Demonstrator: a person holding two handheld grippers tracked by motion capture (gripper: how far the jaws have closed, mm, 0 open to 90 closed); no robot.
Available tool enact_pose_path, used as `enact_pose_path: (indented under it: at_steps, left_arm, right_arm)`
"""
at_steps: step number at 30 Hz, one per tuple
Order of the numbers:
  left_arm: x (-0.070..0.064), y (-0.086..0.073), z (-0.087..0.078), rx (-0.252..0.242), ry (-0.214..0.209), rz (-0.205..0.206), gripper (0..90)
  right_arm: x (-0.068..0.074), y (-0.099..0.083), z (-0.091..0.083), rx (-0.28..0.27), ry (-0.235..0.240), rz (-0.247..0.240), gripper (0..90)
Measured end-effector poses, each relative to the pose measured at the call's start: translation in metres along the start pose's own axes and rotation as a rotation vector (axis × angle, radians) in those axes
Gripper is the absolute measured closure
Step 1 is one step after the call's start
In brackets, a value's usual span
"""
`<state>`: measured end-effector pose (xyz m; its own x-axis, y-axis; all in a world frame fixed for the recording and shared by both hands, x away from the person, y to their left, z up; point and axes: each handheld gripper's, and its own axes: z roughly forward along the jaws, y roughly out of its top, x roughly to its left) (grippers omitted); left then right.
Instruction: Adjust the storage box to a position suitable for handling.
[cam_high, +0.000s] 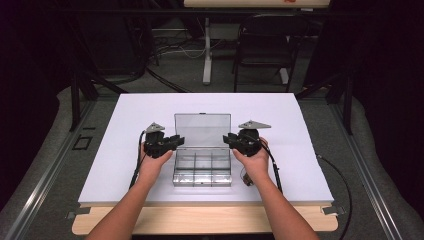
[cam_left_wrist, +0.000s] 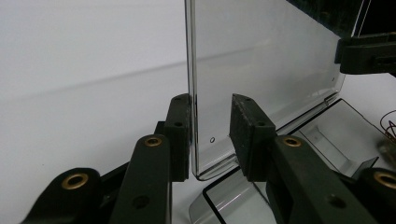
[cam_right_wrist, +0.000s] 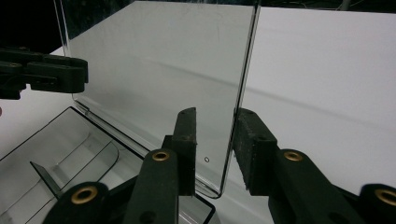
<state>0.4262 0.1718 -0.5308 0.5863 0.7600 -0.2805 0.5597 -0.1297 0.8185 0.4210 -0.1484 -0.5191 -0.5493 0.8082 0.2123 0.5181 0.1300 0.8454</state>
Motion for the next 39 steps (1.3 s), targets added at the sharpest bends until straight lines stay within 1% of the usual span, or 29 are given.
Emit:
enact_pose_path:
  at_steps: [5,8,14,21,27,31,35,39]
  left_arm:
    - [0.002,0.0,0.002,0.0,-0.007,-0.011,69.3]
    - [0.003,0.0,0.003,0.002,-0.013,-0.02,68.8]
    - [0.004,-0.001,0.005,-0.003,-0.016,-0.043,67.1]
    - [0.004,-0.001,0.008,-0.003,-0.016,-0.06,65.1]
    - [0.006,-0.002,0.009,-0.005,-0.025,-0.074,64.4]
    - [0.006,-0.002,0.01,-0.004,-0.022,-0.071,63.8]
    - [0.007,-0.002,0.011,-0.003,-0.025,-0.078,63.3]
    - [0.008,-0.003,0.012,-0.002,-0.027,-0.081,62.4]
  right_arm:
    - [-0.001,0.0,0.003,-0.001,0.0,0.017,69.4]
    - [-0.002,0.0,0.004,-0.005,0.006,0.04,67.9]
    - [-0.003,0.0,0.006,-0.007,0.009,0.057,66.6]
    - [-0.005,0.0,0.009,0.004,0.009,0.072,66.5]
    - [-0.006,0.0,0.011,0.003,0.013,0.089,66.5]
    - [-0.007,-0.001,0.012,0.007,0.01,0.102,66.7]
    - [-0.008,-0.001,0.013,0.011,0.01,0.104,66.6]
    - [-0.009,-0.001,0.015,0.013,0.013,0.119,65.6]
